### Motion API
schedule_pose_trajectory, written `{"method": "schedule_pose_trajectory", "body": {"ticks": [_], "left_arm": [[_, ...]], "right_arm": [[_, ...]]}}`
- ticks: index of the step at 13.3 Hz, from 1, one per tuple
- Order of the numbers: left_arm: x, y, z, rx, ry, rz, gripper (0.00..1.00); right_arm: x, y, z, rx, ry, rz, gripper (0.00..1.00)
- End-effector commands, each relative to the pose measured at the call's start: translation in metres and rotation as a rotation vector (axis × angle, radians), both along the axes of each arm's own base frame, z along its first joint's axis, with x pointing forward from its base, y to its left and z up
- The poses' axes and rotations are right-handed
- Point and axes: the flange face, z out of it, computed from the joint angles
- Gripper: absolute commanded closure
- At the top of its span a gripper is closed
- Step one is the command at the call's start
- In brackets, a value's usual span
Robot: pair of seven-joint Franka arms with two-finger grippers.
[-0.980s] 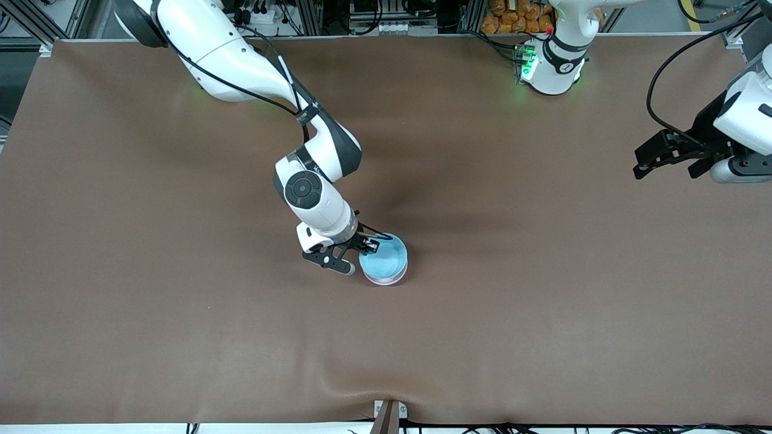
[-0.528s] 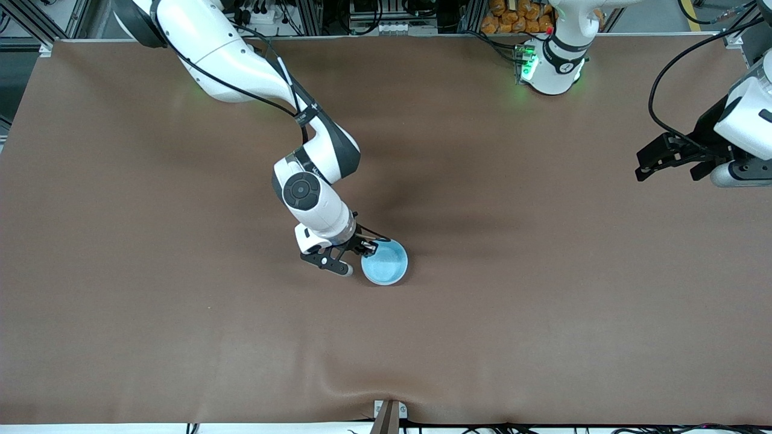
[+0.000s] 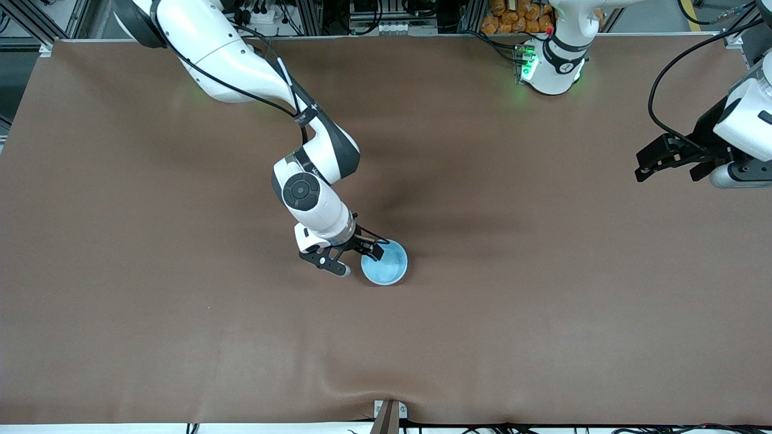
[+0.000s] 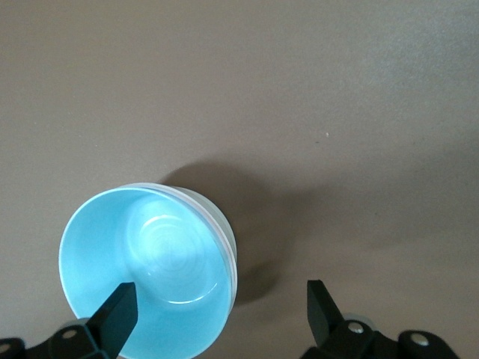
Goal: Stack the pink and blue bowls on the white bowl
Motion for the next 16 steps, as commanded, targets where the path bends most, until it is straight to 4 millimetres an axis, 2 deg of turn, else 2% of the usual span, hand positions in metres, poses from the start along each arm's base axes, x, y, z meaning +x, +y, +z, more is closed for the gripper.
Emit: {"method": "schedule_pose_trajectory", "body": {"ticks": [1, 2, 4, 6, 11, 13, 15, 16], "left_arm": [[0.002, 0.005, 0.005, 0.017, 0.003, -0.012, 0.0], [0.0, 0.004, 0.006, 0.019, 0.005, -0.012, 0.0], [-0.003, 0.006, 0.006, 0.02, 0.025, -0.011, 0.0], [-0.005, 0.006, 0.006, 0.021, 0.038, -0.01, 0.0], [-0.007, 0.009, 0.007, 0.024, 0.044, -0.004, 0.0], [-0.006, 0.014, 0.007, 0.024, 0.044, 0.004, 0.0], [-0.006, 0.015, 0.007, 0.024, 0.044, 0.004, 0.0], [-0.006, 0.015, 0.006, 0.025, 0.047, 0.004, 0.0]], "right_arm": [[0.016, -0.034, 0.011, -0.04, 0.003, 0.087, 0.0], [0.024, -0.061, 0.021, -0.07, 0.042, 0.141, 0.0], [0.041, -0.114, 0.055, -0.092, 0.062, 0.232, 0.0], [0.041, -0.161, 0.091, -0.103, 0.06, 0.299, 0.0], [0.013, -0.337, 0.184, -0.125, 0.021, 0.514, 0.0], [-0.001, -0.4, 0.223, -0.127, 0.019, 0.568, 0.0], [-0.017, -0.455, 0.257, -0.124, 0.029, 0.605, 0.0], [-0.025, -0.465, 0.276, -0.116, 0.043, 0.6, 0.0]]}}
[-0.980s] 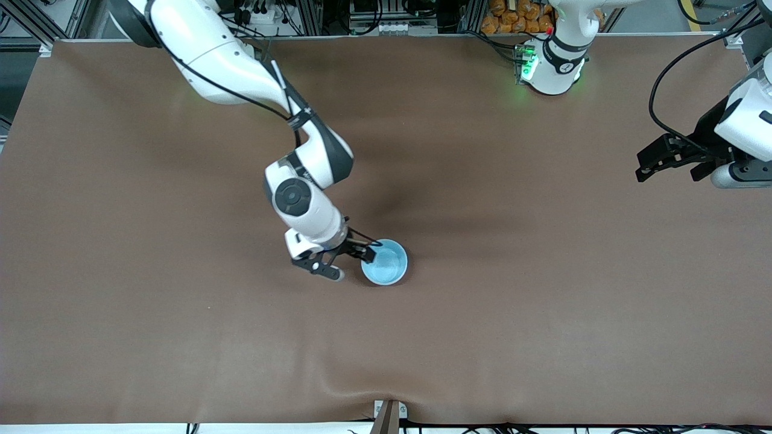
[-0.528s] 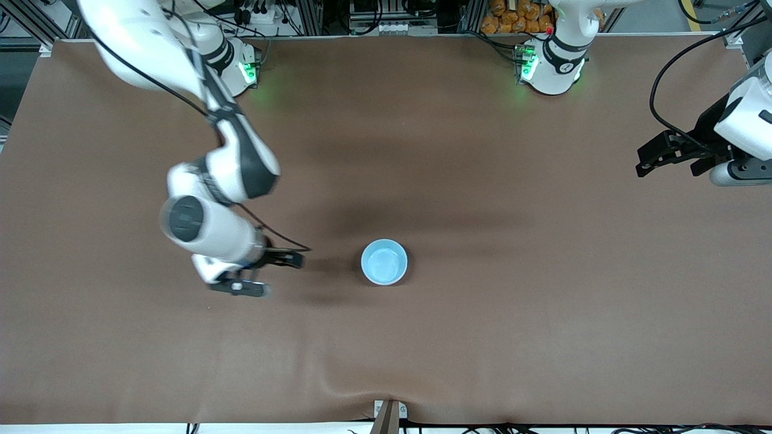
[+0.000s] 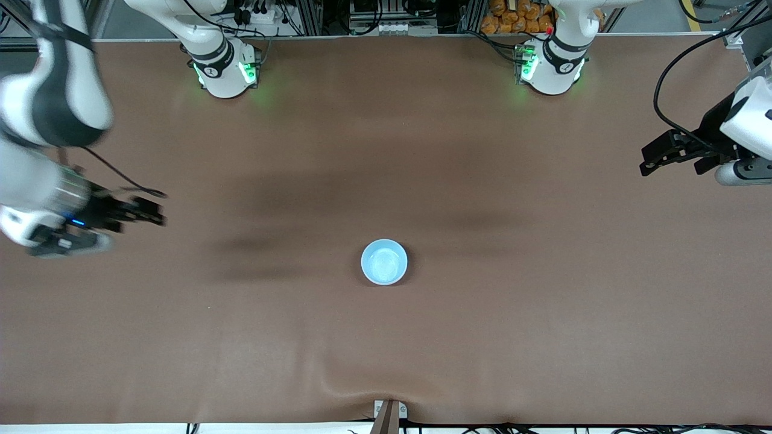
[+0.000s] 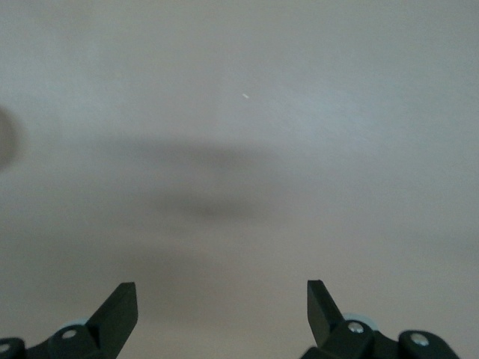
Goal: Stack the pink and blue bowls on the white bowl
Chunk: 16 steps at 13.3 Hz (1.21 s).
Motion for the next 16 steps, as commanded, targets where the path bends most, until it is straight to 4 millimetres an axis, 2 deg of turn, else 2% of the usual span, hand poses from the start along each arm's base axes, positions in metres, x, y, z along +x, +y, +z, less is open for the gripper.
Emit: {"method": "schedule_pose_trajectory", "body": {"ticks": [1, 4, 6, 8, 11, 16], "left_arm": [[-0.002, 0.002, 0.006, 0.019, 0.002, -0.016, 0.0], [-0.002, 0.002, 0.006, 0.019, 0.002, -0.016, 0.0], [-0.002, 0.002, 0.006, 0.019, 0.002, -0.018, 0.0], [-0.002, 0.002, 0.006, 0.019, 0.002, -0.021, 0.0], [-0.002, 0.002, 0.006, 0.019, 0.003, -0.021, 0.0], [-0.002, 0.002, 0.005, 0.019, 0.005, -0.021, 0.0]], "right_arm": [[-0.023, -0.015, 0.045, 0.008, 0.02, 0.026, 0.0], [-0.035, -0.002, 0.109, -0.004, 0.04, -0.008, 0.0], [-0.046, -0.001, 0.135, -0.017, 0.043, -0.028, 0.0], [-0.055, 0.001, 0.146, -0.04, 0.027, -0.022, 0.0], [-0.054, 0.008, 0.147, -0.05, 0.018, -0.01, 0.0], [-0.054, -0.001, 0.148, -0.099, 0.018, -0.023, 0.0]]}}
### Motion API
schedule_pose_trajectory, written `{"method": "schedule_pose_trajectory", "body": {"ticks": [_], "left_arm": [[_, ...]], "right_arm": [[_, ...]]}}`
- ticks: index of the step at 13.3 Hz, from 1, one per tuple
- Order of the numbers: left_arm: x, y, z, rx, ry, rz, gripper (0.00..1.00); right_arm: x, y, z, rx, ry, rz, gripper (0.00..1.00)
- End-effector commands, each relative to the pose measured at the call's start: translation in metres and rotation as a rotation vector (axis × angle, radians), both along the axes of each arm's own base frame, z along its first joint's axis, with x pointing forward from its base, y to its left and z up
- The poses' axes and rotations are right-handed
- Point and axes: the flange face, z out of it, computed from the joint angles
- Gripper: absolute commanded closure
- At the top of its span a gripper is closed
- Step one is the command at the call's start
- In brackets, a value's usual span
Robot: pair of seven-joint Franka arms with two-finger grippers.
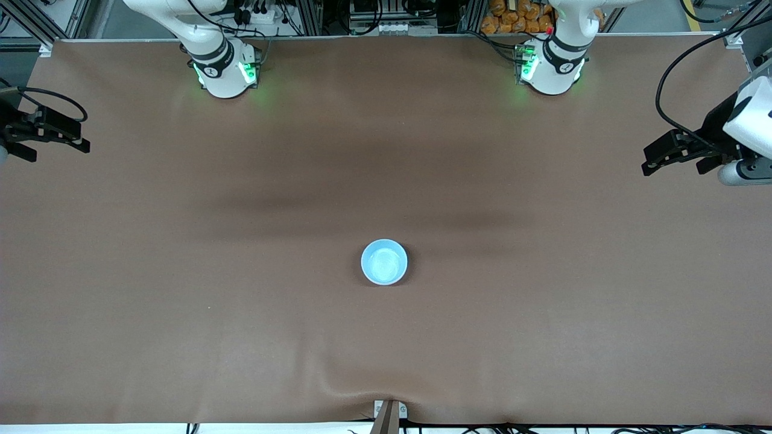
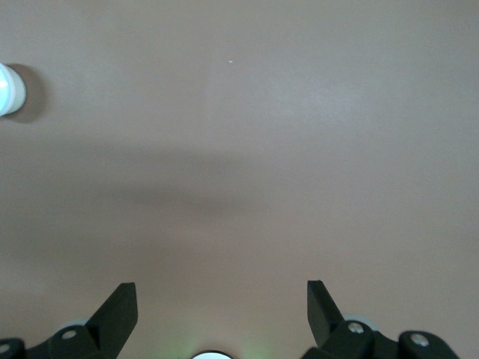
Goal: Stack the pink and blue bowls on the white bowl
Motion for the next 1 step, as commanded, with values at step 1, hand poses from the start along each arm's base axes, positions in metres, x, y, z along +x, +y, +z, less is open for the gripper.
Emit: {"method": "schedule_pose_trajectory", "body": {"ticks": [1], "left_arm": [[-0.0018, 0.0019, 0.005, 0.019, 0.004, -0.018, 0.0]], "right_arm": [[-0.004, -0.0056, 0.0061, -0.038, -0.002, -0.054, 0.0]]}}
